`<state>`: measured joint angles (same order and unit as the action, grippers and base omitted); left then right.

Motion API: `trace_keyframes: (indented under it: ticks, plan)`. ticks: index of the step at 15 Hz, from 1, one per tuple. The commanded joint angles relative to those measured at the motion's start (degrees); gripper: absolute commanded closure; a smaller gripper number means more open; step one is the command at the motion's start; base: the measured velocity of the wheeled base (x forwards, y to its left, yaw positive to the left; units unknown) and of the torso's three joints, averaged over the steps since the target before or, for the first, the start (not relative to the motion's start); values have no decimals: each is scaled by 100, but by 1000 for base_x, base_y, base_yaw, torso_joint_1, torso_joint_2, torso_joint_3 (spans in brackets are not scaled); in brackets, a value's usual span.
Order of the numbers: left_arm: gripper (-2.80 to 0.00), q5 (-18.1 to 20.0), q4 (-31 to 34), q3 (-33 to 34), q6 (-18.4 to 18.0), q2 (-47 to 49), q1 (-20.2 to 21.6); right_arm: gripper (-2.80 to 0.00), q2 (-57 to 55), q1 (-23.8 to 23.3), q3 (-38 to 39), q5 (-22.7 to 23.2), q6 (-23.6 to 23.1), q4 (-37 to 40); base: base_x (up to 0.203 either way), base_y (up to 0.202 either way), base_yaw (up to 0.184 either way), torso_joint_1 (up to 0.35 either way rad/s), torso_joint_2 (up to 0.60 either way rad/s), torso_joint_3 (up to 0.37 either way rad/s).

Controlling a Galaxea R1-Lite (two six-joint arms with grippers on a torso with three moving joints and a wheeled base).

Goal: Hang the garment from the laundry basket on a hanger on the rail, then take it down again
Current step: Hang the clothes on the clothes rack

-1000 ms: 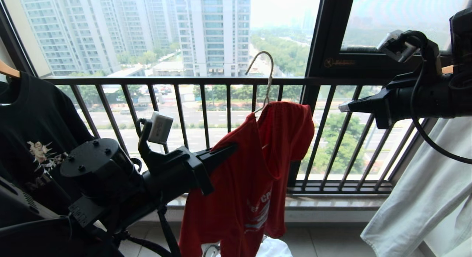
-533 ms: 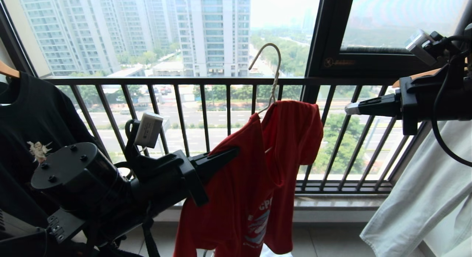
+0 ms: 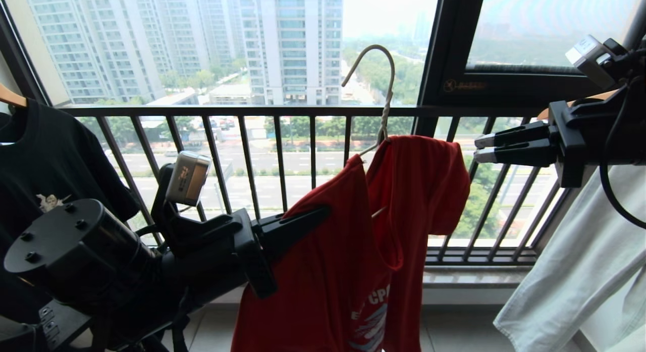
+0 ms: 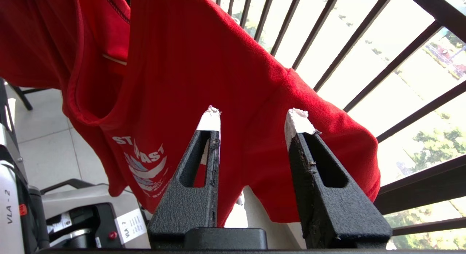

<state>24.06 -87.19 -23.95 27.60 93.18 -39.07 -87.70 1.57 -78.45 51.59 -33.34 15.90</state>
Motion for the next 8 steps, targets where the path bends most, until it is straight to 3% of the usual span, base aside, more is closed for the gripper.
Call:
trace_keyframes:
  ticks: [1, 8]
  plan:
    - [0, 19, -48, 30, 58, -36, -85, -280, 6, 10, -40, 35, -49, -18, 0, 0, 0, 0, 0, 0]
    - [0, 318, 395, 22, 97, -573, -207, -280, -214, 431, -383, 70, -357, -19, 0, 0, 0, 0, 0, 0]
